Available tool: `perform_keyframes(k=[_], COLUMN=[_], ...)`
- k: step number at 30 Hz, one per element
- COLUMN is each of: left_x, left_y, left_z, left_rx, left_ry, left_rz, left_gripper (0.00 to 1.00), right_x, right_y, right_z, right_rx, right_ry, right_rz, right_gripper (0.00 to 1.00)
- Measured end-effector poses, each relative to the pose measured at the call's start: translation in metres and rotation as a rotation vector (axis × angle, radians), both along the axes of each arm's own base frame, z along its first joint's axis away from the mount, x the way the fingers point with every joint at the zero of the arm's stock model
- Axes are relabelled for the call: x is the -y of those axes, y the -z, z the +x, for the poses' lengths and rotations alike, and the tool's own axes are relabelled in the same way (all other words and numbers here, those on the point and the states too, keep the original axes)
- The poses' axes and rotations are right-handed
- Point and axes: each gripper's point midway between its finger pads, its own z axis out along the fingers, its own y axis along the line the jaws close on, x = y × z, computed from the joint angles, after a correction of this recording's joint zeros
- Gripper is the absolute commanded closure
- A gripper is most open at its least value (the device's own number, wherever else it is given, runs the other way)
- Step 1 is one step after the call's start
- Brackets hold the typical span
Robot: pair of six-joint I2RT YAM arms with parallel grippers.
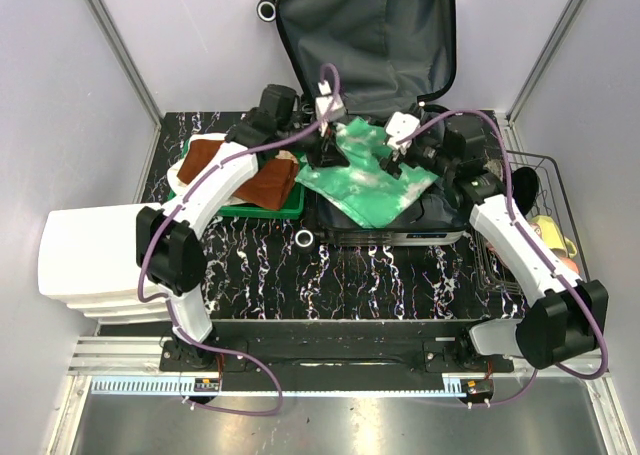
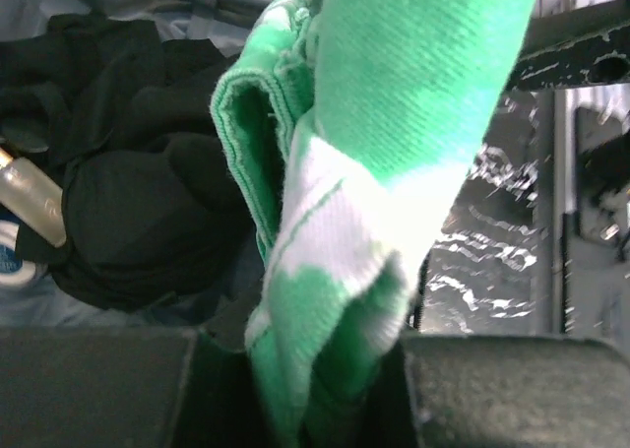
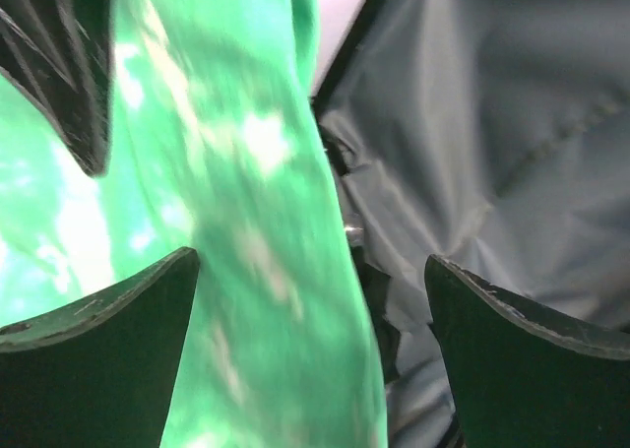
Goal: Open, take out, and arrange the luggage
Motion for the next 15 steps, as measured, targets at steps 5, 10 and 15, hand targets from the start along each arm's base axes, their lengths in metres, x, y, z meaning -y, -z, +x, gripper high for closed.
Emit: perform_keyframes(k=[5, 10, 15], left_x=[-0.031, -0.081, -0.148], left_y=[-0.03, -0.03, -0.02], left_z=[0.016, 0.041, 0.062], left_rx=[-0.218, -0.429, -0.56], left_ry=[-0.178, -0.371, -0.558], left_rz=[-0.076, -0.125, -0.126], left_gripper=[1.0, 1.0, 1.0], right_x=[0.018, 0.027, 0.032], right_y=[-0.025, -0.02, -0.013], right_z=[0.015, 0.025, 0.029], right_rx=[0.021, -0.013, -0.036], right_ry=[0.107, 0.174, 0.215], right_rz=[0.072, 0.096, 0.097], right_gripper=[0.0, 0.0, 0.0])
